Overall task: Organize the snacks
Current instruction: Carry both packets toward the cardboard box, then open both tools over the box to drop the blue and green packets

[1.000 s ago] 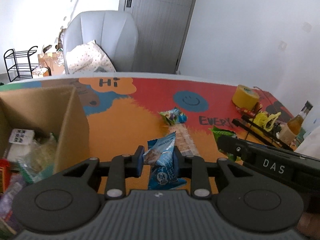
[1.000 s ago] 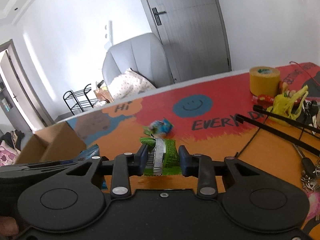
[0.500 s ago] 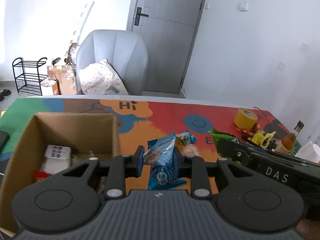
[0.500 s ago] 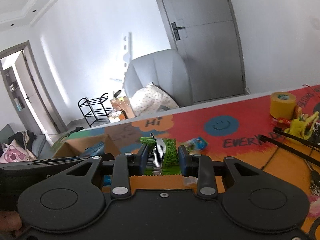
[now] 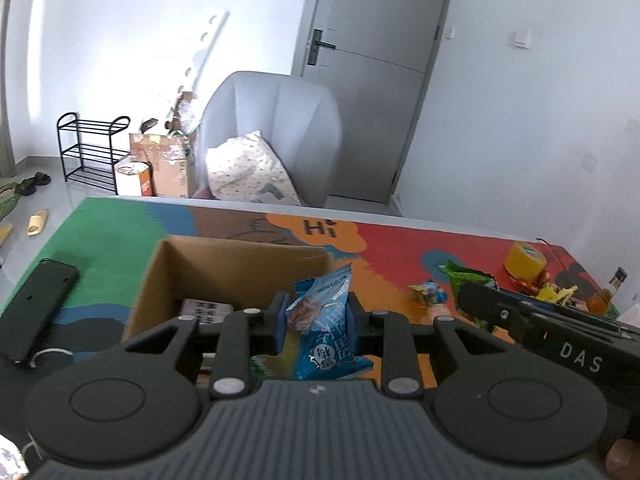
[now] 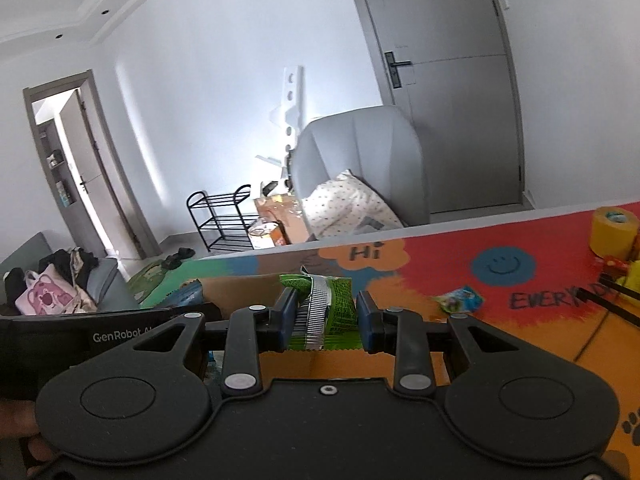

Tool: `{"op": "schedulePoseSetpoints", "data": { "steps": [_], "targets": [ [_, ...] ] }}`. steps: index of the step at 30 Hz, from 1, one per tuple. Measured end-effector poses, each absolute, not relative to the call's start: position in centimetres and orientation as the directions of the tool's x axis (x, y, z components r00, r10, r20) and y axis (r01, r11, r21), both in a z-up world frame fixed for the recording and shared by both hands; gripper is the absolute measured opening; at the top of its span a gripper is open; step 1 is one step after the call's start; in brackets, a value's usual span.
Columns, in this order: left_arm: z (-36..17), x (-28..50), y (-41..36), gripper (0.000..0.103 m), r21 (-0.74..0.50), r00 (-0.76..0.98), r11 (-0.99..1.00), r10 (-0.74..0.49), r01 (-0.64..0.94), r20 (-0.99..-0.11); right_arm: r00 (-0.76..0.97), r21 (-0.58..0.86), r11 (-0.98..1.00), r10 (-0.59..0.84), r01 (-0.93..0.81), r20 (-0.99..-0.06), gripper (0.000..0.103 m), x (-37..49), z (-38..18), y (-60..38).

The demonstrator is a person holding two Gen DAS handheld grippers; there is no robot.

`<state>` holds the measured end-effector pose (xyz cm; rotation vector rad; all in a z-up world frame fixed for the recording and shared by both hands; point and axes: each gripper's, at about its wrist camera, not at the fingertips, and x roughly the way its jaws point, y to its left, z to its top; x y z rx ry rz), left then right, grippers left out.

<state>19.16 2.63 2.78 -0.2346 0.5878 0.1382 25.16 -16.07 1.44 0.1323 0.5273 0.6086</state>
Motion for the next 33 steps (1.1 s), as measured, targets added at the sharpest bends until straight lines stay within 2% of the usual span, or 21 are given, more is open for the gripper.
{"op": "schedulePoseSetpoints", "data": {
  "steps": [10, 15, 25, 27, 29, 32, 33],
  "targets": [
    [2.9, 18.3, 6.8, 0.028, -0.215, 0.822, 0.945, 0.085, -0.245, -0.563, 0.673, 0.243, 0.799, 0.597, -0.551, -0.436, 0.030, 24.7, 2.1, -12.8],
    [2.9, 17.8, 8.0, 0.049, -0.227, 0.829, 0.937, 0.103, -0.266, -0.549, 0.665, 0.225, 0.793, 0.600, -0.566, -0.444, 0.030, 24.7, 2.3, -11.2],
    [2.6, 17.4, 10.1, 0.066, -0.249, 0.823, 0.918, 0.127, -0.310, -0.553, 0.645, 0.204, 0.768, 0.626, -0.607, -0.438, 0.031, 25.6, 3.1, -8.9],
    [2.5, 17.3, 10.3, 0.074, -0.251, 0.820, 0.913, 0.135, -0.320, -0.556, 0.640, 0.193, 0.761, 0.632, -0.620, -0.437, 0.043, 25.5, 3.0, -8.5],
    [2.4, 17.3, 10.4, 0.078, -0.257, 0.819, 0.909, 0.139, -0.328, -0.556, 0.634, 0.196, 0.763, 0.627, -0.616, -0.451, 0.049, 25.7, 2.8, -8.4],
    [2.3, 17.4, 10.4, 0.082, -0.252, 0.813, 0.910, 0.139, -0.331, -0.565, 0.633, 0.205, 0.772, 0.617, -0.601, -0.468, 0.051, 25.6, 2.6, -8.9],
    [2.3, 17.4, 10.3, 0.084, -0.248, 0.812, 0.910, 0.142, -0.332, -0.566, 0.638, 0.203, 0.777, 0.611, -0.595, -0.469, 0.055, 25.5, 2.6, -9.2]
  ]
}}
